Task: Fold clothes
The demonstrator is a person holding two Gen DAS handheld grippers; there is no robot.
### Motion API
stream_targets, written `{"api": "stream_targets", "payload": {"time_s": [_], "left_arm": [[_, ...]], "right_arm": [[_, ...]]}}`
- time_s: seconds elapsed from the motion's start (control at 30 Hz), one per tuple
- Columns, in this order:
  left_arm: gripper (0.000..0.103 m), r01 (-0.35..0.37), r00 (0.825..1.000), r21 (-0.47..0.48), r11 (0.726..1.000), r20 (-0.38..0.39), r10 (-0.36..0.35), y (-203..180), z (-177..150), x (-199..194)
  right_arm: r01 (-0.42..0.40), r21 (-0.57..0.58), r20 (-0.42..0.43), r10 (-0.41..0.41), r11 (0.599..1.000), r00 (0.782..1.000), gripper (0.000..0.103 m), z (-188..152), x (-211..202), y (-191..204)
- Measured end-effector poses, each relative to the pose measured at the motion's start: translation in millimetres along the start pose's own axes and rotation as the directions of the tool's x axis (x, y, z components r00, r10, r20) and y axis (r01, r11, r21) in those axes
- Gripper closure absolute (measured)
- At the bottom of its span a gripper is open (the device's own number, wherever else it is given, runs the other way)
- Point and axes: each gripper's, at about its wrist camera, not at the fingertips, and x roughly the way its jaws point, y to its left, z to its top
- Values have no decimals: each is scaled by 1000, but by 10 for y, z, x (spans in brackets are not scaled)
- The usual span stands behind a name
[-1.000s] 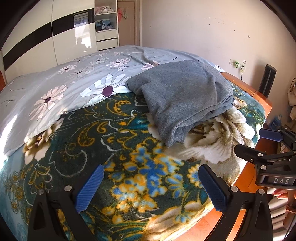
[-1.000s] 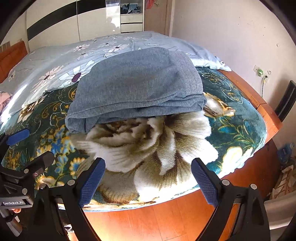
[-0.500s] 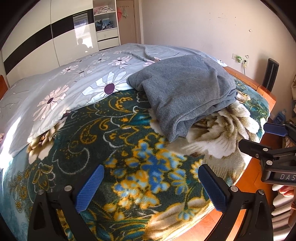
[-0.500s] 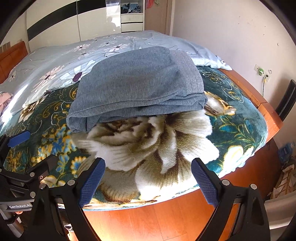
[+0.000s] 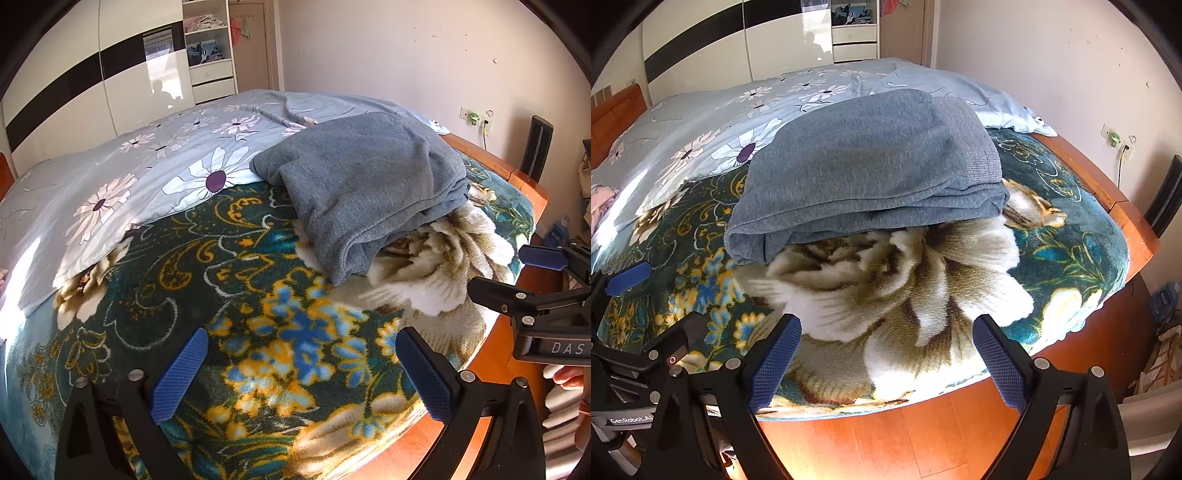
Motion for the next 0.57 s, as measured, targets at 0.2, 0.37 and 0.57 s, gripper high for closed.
{"api": "stream_targets", "payload": {"time_s": [0.2, 0.37, 0.57], "left_arm": [[0, 3, 1000, -1, 1000, -3, -3, -4, -3, 8], [0, 4, 1000, -4, 1000, -2, -4, 0, -3, 10], [0, 17, 1000, -17, 1000, 1, -17, 23, 1, 5]], "right_arm": [[-3, -5, 1, 3, 1000, 1000, 8, 6, 2, 19], [-6, -1, -1, 6, 1000, 1000, 8, 2, 7, 19], [-8, -4, -1, 8, 1000, 1000, 8, 6, -1, 35]]}}
